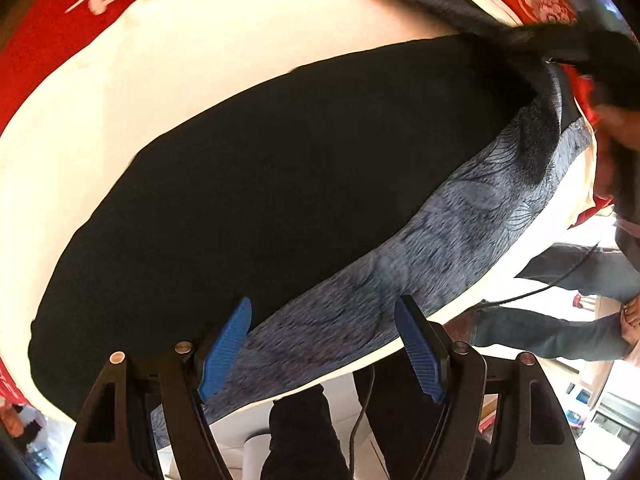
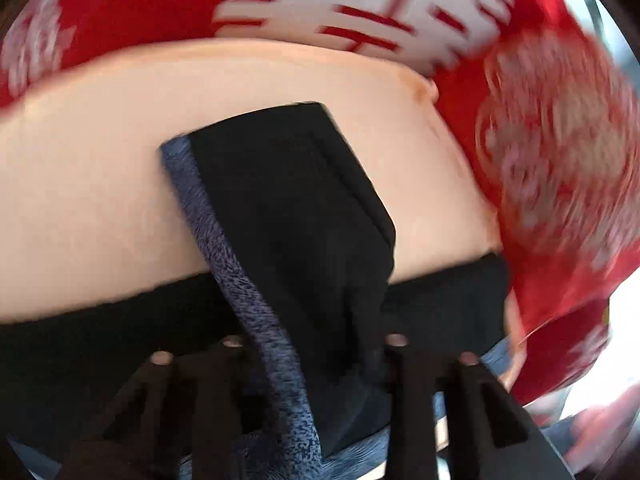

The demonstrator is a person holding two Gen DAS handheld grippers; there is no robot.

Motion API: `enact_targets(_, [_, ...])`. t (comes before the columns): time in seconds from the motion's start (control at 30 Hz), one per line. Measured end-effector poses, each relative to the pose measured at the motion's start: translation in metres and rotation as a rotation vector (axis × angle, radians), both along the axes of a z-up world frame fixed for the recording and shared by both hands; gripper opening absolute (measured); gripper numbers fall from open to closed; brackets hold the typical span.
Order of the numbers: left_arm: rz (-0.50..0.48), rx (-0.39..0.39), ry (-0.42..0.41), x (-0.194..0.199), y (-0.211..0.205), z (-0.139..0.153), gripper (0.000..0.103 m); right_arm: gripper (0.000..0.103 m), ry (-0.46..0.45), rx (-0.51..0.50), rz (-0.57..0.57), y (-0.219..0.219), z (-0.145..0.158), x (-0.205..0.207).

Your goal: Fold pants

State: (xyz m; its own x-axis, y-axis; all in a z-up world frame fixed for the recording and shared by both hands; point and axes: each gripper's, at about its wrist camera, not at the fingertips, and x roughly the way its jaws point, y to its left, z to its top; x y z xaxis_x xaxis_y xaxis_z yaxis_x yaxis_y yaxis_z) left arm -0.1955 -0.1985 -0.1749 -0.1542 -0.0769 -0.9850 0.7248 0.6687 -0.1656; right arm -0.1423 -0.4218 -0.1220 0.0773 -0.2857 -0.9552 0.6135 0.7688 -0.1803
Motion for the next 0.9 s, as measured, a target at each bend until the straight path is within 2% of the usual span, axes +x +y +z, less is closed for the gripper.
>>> enact_targets(0.03, [-0.009, 0.005, 0.002, 0.001, -0.015, 0.003, 0.075, 0.014, -0.049, 0.01, -0.058, -0.011, 0.011, -0.015])
enact_targets(0.13, [-0.032, 0.003, 0.01, 0.003, -0.031, 0.01, 0.075, 0.013, -0.204, 0.067, -0.279, -0.041, 0.038, -0.076])
enact_targets(0.2, [-0.049, 0.002, 0.011, 0.0, -0.042, 0.011, 0.075, 0.008, -0.248, 0.092, -0.375, -0.048, 0.039, -0.11])
enact_targets(0.27, [-0.076, 0.012, 0.011, -0.005, -0.054, 0.011, 0.075, 0.008, -0.27, 0.146, -0.47, -0.054, 0.024, -0.146])
enact_targets(0.37, [-0.115, 0.036, 0.005, -0.009, -0.065, 0.013, 0.075, 0.012, -0.229, 0.246, -0.582, -0.067, -0.017, -0.181])
enact_targets(0.47, [-0.14, 0.056, 0.002, -0.01, -0.075, 0.009, 0.075, 0.022, -0.221, 0.249, -0.523, -0.076, -0.031, -0.184])
enact_targets(0.53, [-0.144, 0.069, 0.001, -0.007, -0.078, 0.006, 0.075, 0.04, -0.206, 0.234, -0.491, -0.086, -0.027, -0.181])
enact_targets(0.63, [-0.145, 0.075, 0.003, -0.006, -0.081, 0.006, 0.075, 0.061, -0.305, 0.284, -0.523, -0.105, -0.018, -0.19])
enact_targets(0.73, [-0.149, 0.074, 0.001, -0.006, -0.077, 0.01, 0.075, 0.061, -0.388, 0.412, -0.621, -0.111, -0.013, -0.208])
enact_targets(0.8, [-0.152, 0.068, -0.001, -0.008, -0.072, 0.015, 0.075, 0.064, -0.427, 0.465, -0.635, -0.096, -0.008, -0.219])
enact_targets(0.87, [-0.153, 0.059, 0.002, -0.007, -0.066, 0.021, 0.075, 0.067, -0.437, 0.562, -0.623, -0.073, -0.013, -0.223])
enact_targets(0.9, [-0.153, 0.057, 0.001, -0.018, -0.063, 0.014, 0.075, 0.067, -0.434, 0.591, -0.611, -0.063, -0.018, -0.221])
